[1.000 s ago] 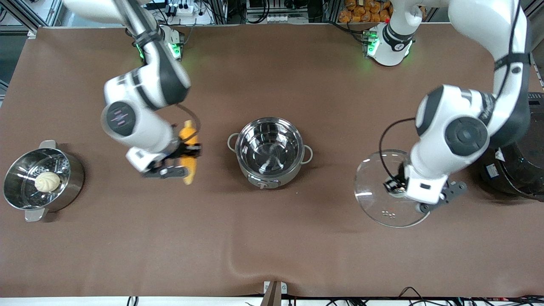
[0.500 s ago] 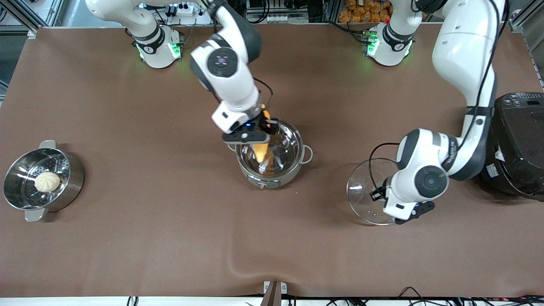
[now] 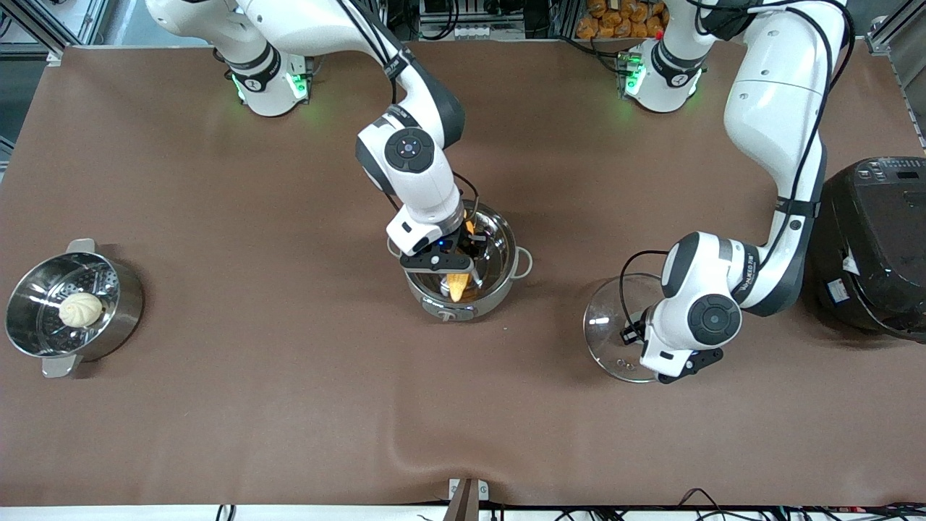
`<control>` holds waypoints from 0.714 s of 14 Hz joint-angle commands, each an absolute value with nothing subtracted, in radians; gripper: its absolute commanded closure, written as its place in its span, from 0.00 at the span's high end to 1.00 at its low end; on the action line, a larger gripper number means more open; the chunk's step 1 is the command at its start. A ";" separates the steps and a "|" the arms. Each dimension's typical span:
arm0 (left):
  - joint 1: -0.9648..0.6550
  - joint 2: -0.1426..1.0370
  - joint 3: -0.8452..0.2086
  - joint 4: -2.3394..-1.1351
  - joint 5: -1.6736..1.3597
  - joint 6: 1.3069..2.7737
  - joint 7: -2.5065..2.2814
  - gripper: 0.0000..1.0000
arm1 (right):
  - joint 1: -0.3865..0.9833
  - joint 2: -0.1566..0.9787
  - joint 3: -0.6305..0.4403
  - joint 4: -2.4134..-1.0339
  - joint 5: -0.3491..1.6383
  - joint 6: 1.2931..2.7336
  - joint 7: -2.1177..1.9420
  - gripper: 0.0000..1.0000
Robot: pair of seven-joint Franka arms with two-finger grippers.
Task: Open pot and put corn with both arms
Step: 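Lower the corn into the pot with the right gripper and open it, then set the glass lid on the table with the left gripper and release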
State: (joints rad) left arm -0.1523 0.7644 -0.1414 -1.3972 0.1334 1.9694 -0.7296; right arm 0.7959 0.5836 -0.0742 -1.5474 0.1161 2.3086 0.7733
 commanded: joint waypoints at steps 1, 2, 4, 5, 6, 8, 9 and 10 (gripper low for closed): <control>-0.155 0.746 -0.141 -1.396 0.130 1.953 -0.707 1.00 | 0.790 0.574 -0.064 -1.537 0.095 2.257 0.778 1.00; -0.153 0.727 -0.141 -1.397 0.130 1.951 -0.706 1.00 | 0.792 0.565 -0.067 -1.539 0.088 2.223 0.778 1.00; -0.143 0.663 -0.141 -1.397 0.132 1.910 -0.698 1.00 | 0.775 0.482 -0.128 -1.537 0.034 2.057 0.735 1.00; -0.141 0.616 -0.141 -1.396 0.132 1.878 -0.687 1.00 | 0.756 0.441 -0.138 -1.539 0.028 1.999 0.700 1.00; -0.141 0.565 -0.141 -1.397 0.130 1.859 -0.652 1.00 | 0.724 0.398 -0.152 -1.542 0.028 1.968 0.689 1.00; -0.140 0.479 -0.143 -1.396 0.130 1.816 -0.605 1.00 | 0.634 0.335 -0.155 -1.593 0.029 1.945 0.645 1.00; -0.141 0.438 -0.144 -1.396 0.130 1.777 -0.579 1.00 | 0.580 0.298 -0.155 -1.644 0.029 1.953 0.561 1.00; -0.143 0.395 -0.149 -1.396 0.130 1.725 -0.548 1.00 | 0.515 0.269 -0.155 -1.684 0.035 1.954 0.454 1.00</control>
